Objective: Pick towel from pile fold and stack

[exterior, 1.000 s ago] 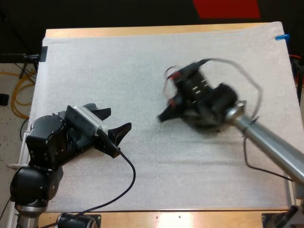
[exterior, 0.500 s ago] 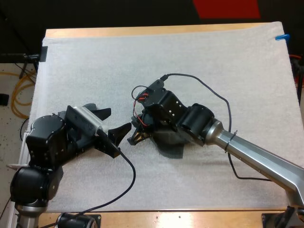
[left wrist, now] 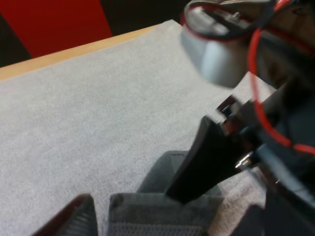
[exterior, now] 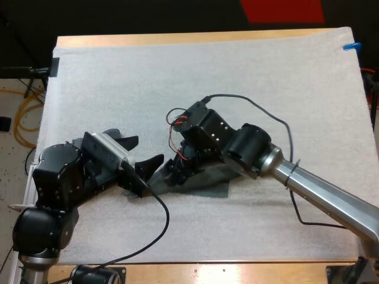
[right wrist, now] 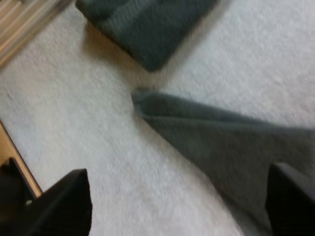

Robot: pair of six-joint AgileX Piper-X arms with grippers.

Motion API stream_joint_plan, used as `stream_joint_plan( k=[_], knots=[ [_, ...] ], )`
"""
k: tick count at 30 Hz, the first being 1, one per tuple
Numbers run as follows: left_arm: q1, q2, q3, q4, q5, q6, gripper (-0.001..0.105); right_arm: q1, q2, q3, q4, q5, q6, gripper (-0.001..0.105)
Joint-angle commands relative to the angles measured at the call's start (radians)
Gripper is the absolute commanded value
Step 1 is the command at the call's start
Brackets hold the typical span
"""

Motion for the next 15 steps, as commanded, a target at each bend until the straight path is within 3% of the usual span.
stream_joint_plan(
  k=[1,4,9,12,15],
  knots=[
    [-0.003,-0.004,-0.007,0.025,0.011,0.011,0.067,-0.002,-0.026,-0.012,0.047,0.019,-0.004,0.071],
    [-0.003,-0.004,-0.007,0.116,-0.062,0.055,0.067,-0.002,-0.06,-0.005,0.131,0.092,-0.004,0.071],
    [-0.003,-0.004,-0.007,0.251,-0.302,0.155,0.067,-0.002,-0.099,0.072,0.199,0.136,0.019,0.071],
    [-0.003,-0.004,-0.007,0.297,-0.377,0.179,0.067,-0.002,-0.104,0.165,0.181,0.136,0.066,0.071],
    [-0.003,-0.004,-0.007,0.332,-0.391,0.184,0.067,-0.011,-0.104,0.272,0.126,0.134,0.128,0.071]
  ],
)
